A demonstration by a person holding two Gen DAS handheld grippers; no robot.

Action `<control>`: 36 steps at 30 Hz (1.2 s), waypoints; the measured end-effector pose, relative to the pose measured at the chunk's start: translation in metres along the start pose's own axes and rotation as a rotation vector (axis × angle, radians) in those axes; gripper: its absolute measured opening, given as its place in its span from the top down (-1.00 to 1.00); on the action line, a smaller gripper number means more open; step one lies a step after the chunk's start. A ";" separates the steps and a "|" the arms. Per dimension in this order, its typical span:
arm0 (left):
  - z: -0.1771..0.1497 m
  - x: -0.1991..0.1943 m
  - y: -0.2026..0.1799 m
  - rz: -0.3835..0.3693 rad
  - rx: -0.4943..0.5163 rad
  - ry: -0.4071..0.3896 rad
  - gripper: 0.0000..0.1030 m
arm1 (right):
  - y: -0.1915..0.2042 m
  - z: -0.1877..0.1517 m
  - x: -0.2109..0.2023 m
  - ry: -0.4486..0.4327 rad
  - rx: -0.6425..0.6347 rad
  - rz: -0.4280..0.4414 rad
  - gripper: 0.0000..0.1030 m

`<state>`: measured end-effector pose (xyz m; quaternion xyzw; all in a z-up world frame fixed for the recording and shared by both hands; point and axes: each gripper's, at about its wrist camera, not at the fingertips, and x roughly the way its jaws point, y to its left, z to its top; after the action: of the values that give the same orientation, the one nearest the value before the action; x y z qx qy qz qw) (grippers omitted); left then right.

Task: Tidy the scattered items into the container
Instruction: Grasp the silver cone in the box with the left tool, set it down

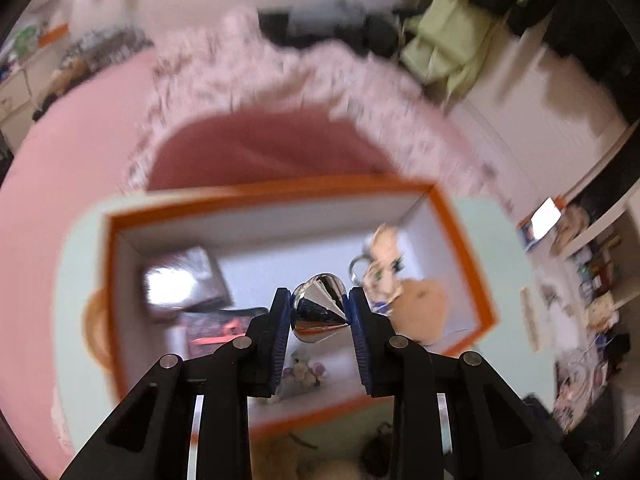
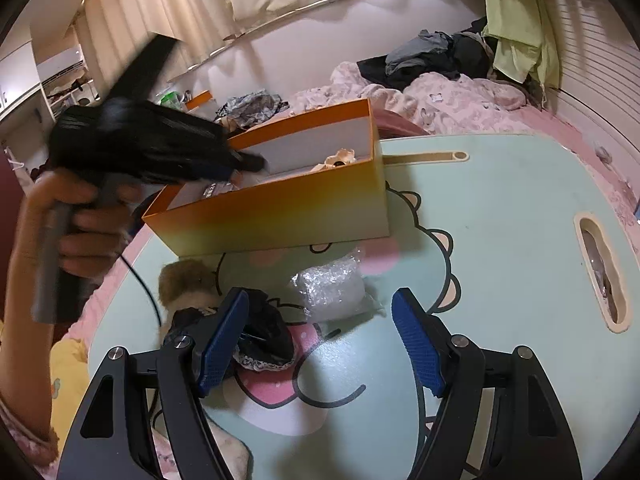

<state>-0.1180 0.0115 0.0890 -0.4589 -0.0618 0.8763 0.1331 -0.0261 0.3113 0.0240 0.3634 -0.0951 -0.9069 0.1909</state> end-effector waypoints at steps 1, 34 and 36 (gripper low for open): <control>-0.004 -0.018 0.002 -0.005 0.002 -0.050 0.46 | 0.001 0.000 -0.001 -0.004 -0.004 -0.003 -0.44; -0.153 -0.017 0.025 0.151 0.020 -0.274 -0.45 | 0.033 0.095 0.002 0.041 -0.025 -0.018 -0.44; -0.155 -0.020 0.021 0.164 0.039 -0.304 -0.48 | 0.039 0.119 0.015 0.104 -0.026 -0.033 -0.44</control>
<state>0.0168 -0.0165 0.0114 -0.3216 -0.0265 0.9446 0.0594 -0.1080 0.2733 0.1117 0.4089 -0.0671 -0.8910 0.1854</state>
